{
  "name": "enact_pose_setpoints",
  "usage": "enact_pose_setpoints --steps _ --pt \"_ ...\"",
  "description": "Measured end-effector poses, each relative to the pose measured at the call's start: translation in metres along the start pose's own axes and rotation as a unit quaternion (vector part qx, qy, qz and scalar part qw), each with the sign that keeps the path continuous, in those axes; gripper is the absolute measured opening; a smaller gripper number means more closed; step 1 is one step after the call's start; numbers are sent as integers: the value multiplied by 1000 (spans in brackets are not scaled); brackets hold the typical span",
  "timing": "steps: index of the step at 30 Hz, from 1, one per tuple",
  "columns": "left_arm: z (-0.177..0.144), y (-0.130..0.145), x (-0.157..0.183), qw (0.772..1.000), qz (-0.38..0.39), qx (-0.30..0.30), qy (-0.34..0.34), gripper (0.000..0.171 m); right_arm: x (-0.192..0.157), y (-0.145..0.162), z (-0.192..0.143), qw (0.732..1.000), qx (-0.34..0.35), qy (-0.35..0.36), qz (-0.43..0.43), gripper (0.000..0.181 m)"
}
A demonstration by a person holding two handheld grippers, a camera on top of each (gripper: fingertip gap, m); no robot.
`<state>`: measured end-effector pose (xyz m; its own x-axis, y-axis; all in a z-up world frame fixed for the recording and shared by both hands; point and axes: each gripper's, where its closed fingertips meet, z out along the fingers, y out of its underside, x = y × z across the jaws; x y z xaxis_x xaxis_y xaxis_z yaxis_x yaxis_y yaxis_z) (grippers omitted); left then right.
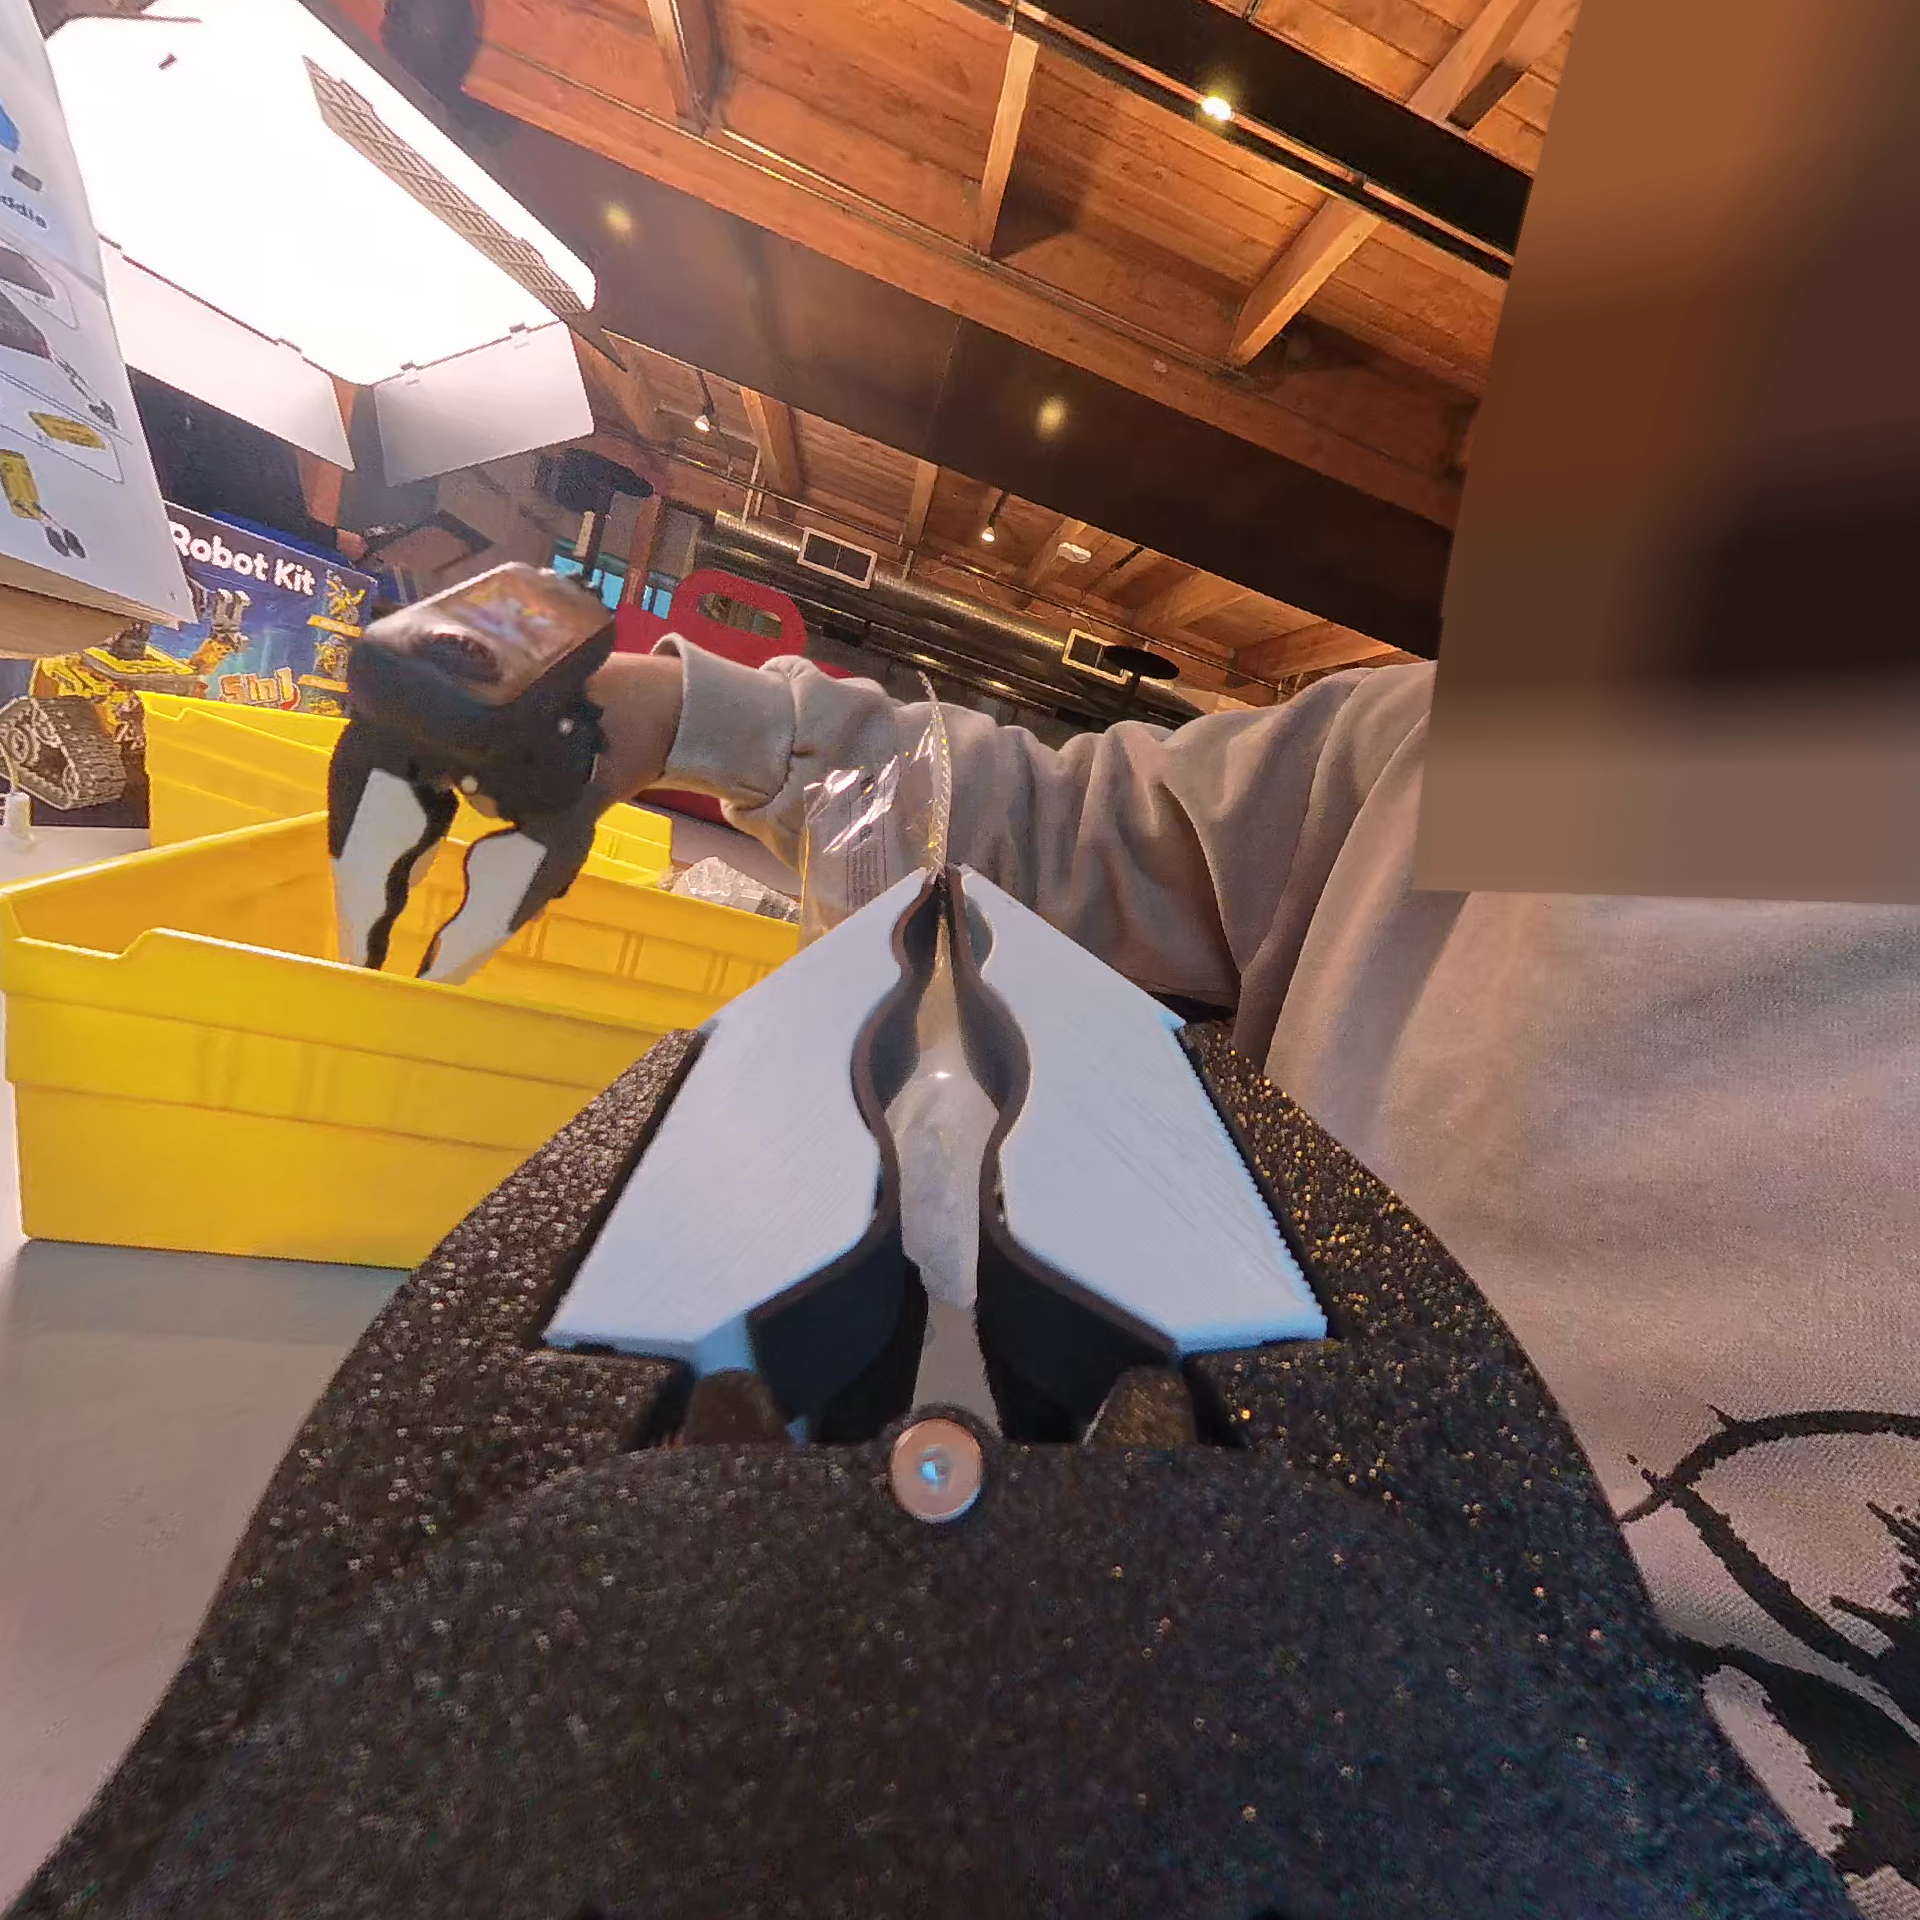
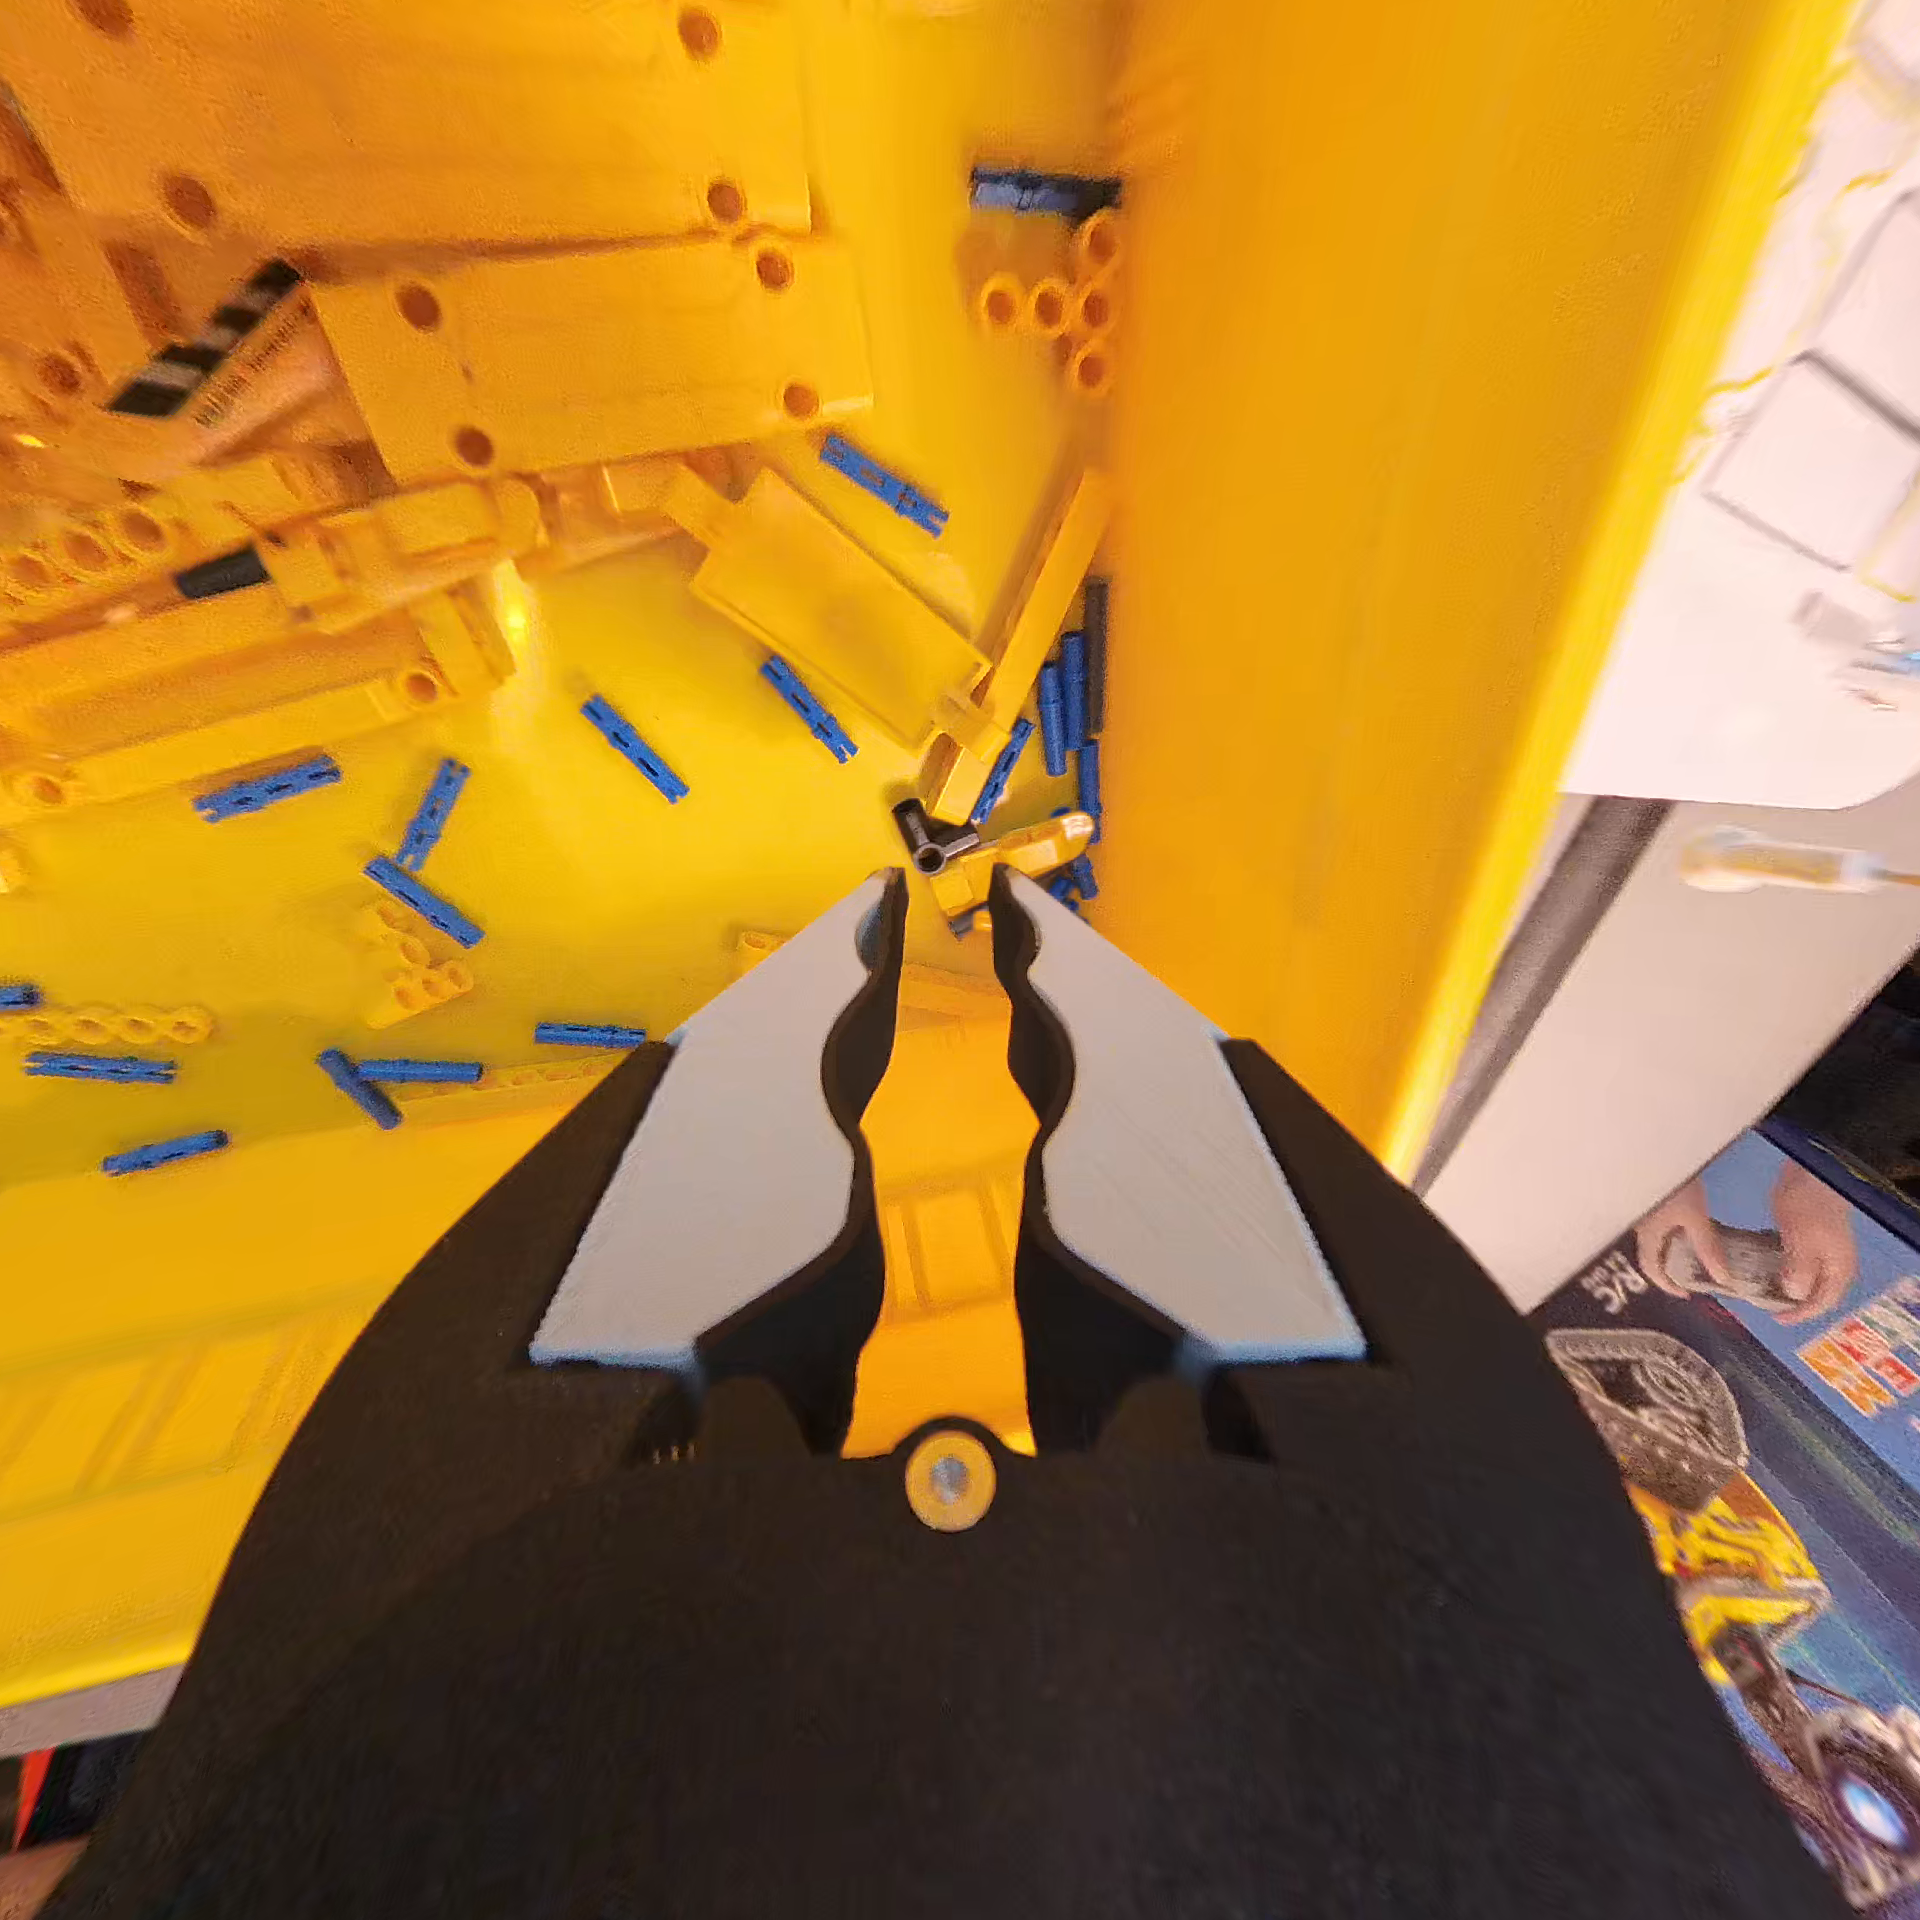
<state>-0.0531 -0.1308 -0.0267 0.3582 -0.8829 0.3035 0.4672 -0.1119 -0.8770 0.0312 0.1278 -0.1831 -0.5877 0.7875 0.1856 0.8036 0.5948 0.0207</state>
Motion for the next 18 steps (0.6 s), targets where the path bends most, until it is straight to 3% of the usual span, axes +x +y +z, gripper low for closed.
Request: enact_pose_setpoints --steps 5,12,15,18 --pt "-2 -1 -2 1000 0 0 -4 0 -4 6 25 999 -27 -21 -18 16" --pt "-2 1 -4 1000 -1 -2 -5 0 -15 9 26 998 -16 -60 -8 4" --pt "-2 0 -3 1000 -1 -1 -5 0 -21 -4 7 997 36 -67 4 4" --pt "-1 1 -4 1000 -2 -1 -5 0 -36 -39 -38 987 139 -81 4 4"
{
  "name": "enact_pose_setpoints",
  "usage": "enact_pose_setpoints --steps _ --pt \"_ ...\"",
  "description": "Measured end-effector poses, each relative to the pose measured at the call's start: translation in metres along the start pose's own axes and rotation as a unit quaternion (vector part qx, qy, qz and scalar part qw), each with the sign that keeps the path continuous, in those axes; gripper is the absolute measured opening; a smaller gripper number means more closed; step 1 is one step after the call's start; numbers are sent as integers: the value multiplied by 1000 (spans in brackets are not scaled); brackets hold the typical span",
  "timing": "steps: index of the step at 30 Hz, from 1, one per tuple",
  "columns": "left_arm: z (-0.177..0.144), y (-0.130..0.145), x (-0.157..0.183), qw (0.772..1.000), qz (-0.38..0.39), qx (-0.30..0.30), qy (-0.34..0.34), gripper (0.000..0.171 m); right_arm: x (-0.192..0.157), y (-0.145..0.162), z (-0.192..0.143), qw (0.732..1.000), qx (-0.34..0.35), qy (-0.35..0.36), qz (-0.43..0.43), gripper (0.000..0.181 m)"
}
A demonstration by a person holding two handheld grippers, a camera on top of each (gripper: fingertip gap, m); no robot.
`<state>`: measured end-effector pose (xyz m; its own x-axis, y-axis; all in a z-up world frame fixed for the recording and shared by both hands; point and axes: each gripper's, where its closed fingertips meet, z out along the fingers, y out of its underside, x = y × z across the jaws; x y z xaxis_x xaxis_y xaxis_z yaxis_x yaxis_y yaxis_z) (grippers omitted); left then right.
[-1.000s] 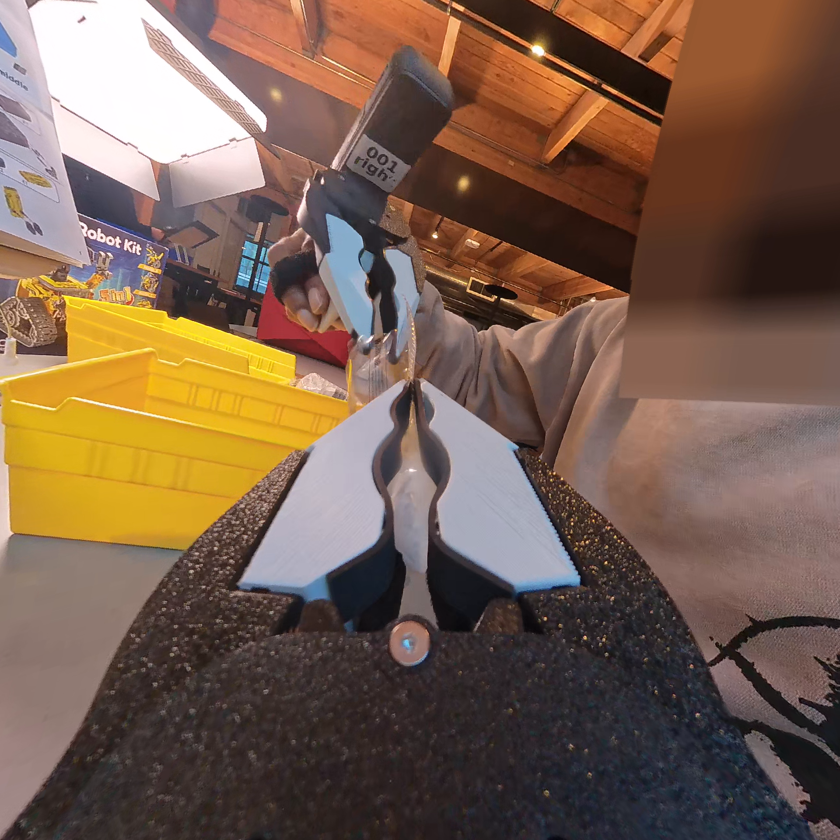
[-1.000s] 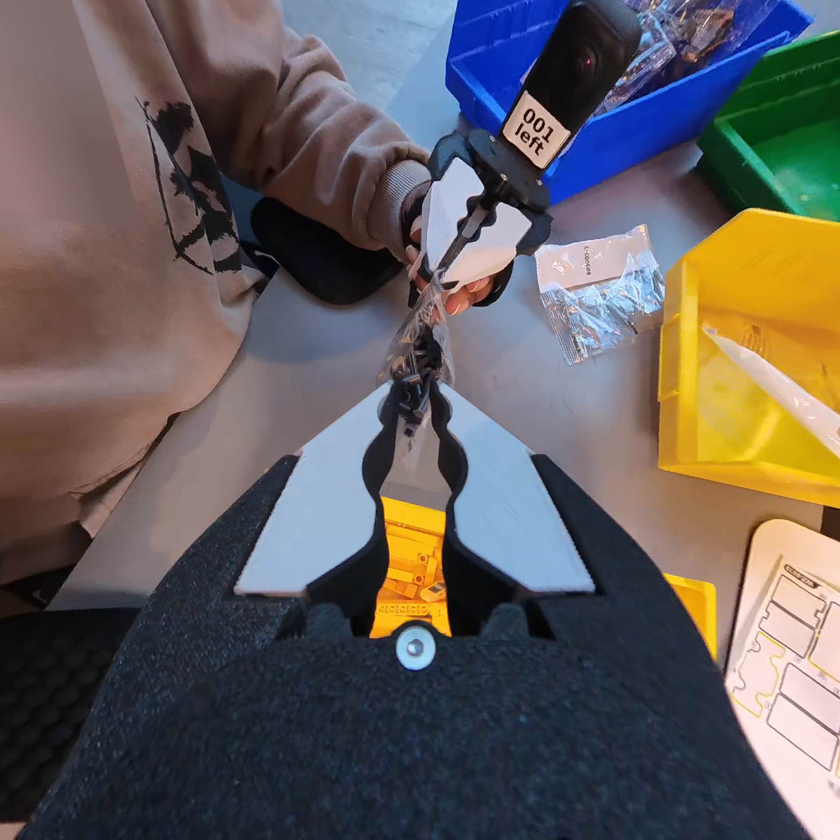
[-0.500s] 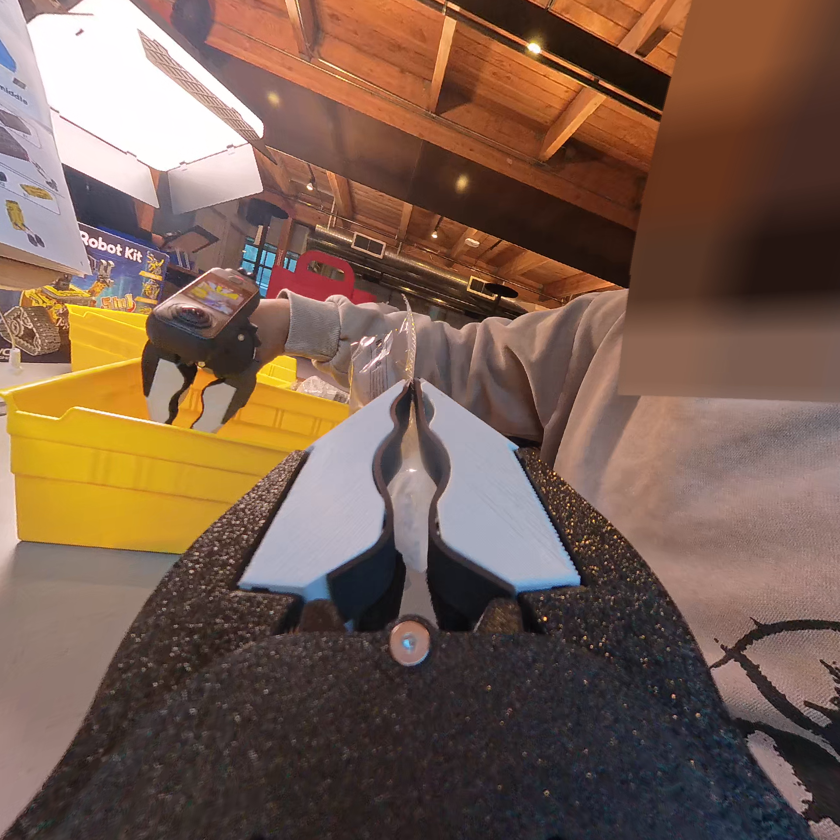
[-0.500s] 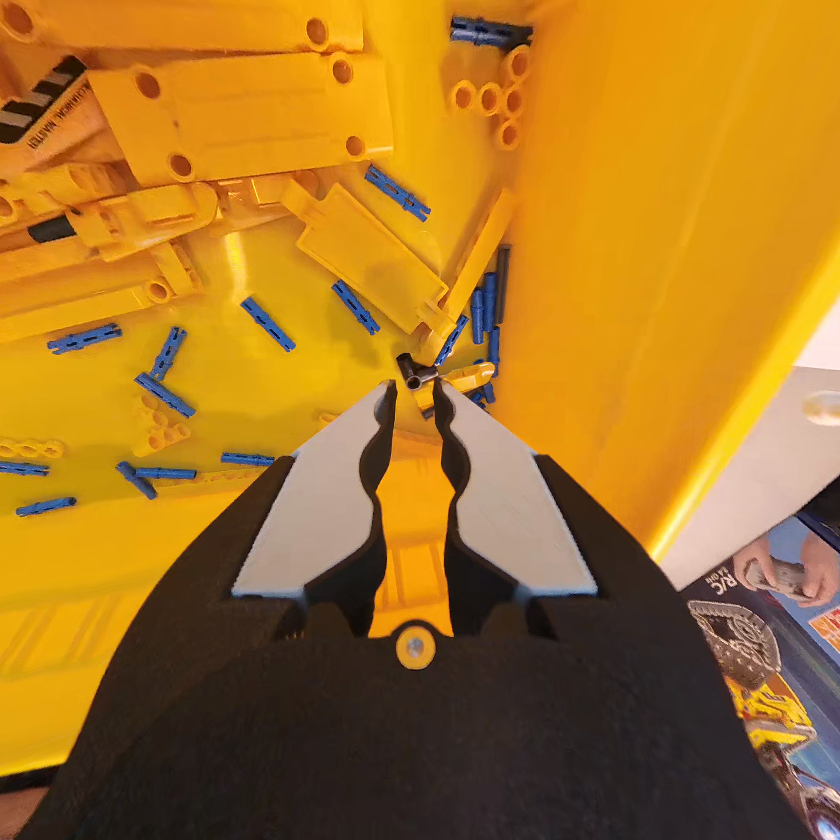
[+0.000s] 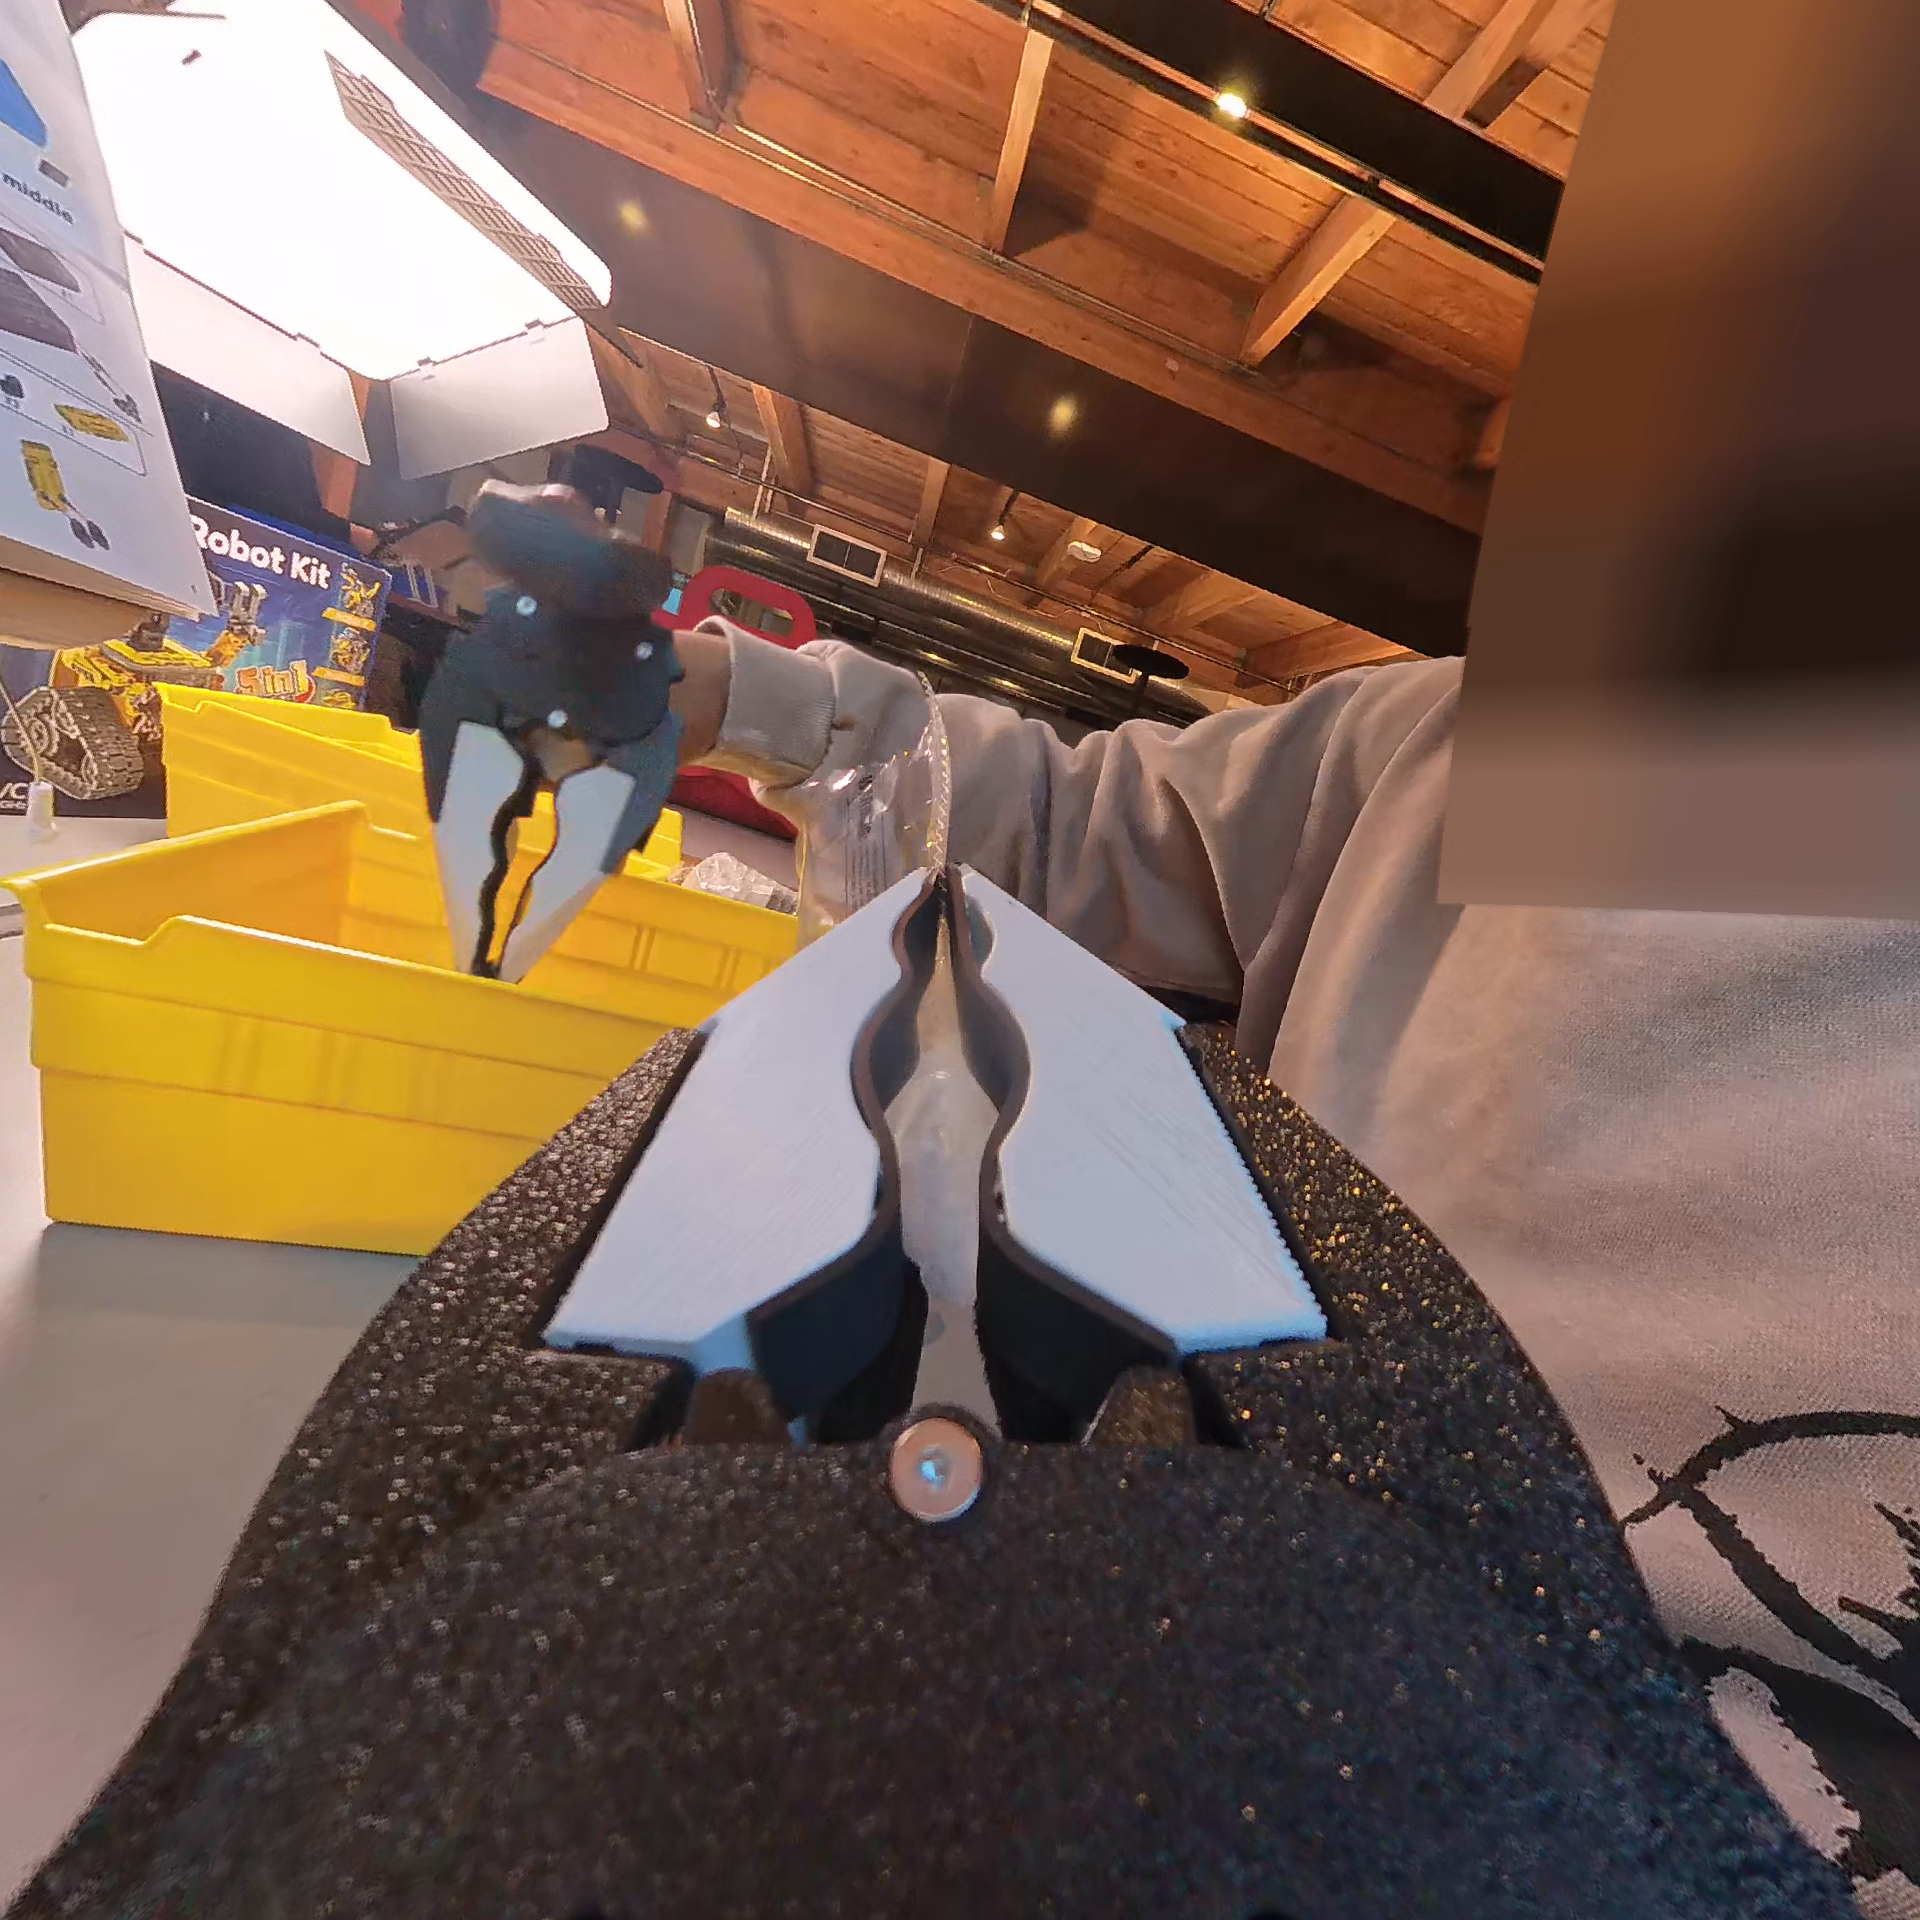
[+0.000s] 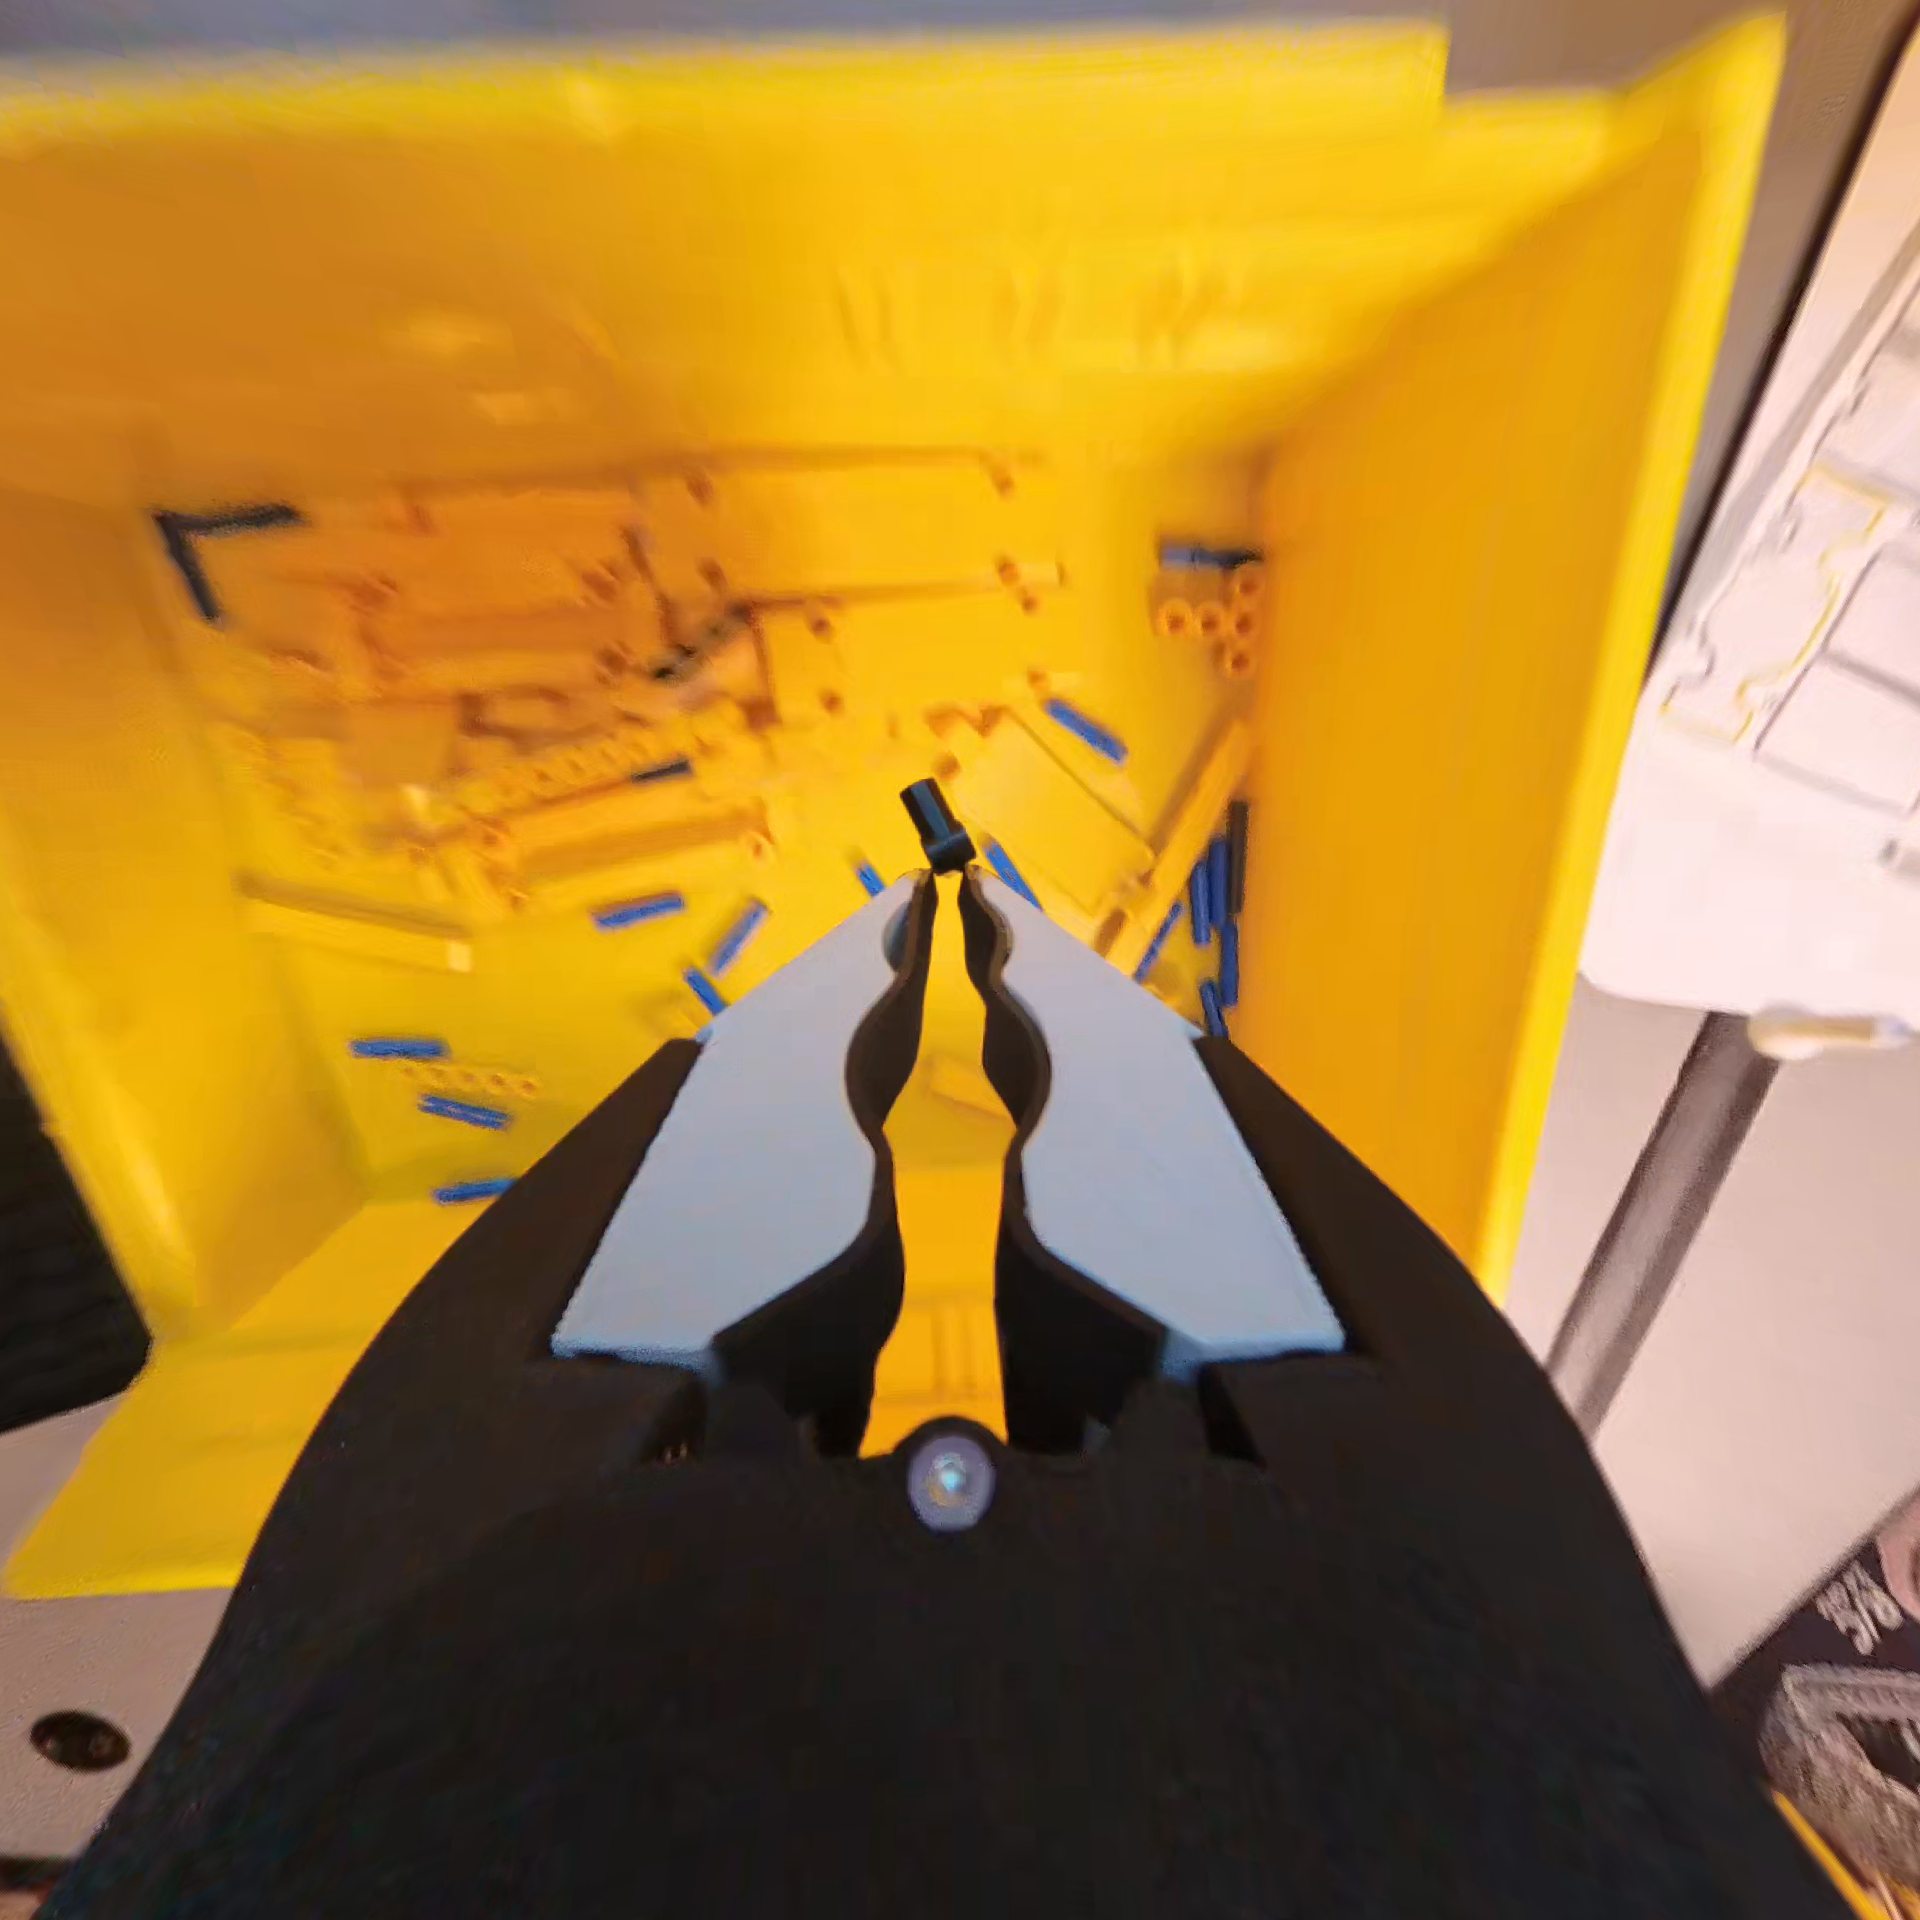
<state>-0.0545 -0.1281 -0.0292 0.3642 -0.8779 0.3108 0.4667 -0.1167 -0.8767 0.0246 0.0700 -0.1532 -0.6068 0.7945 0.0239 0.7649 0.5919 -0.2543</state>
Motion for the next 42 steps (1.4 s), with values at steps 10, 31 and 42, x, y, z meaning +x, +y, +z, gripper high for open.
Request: enact_pose_setpoints --steps 10,31,42 --pt "4 3 3 1000 3 -3 -1 0 -100 -158 -74 961 240 -52 -125 5" --pt "0 -5 6 1000 14 5 2 0 77 26 36 979 -117 164 -34 2" --pt "1 -3 4 1000 8 1 5 0 72 31 49 962 -124 230 -75 0"
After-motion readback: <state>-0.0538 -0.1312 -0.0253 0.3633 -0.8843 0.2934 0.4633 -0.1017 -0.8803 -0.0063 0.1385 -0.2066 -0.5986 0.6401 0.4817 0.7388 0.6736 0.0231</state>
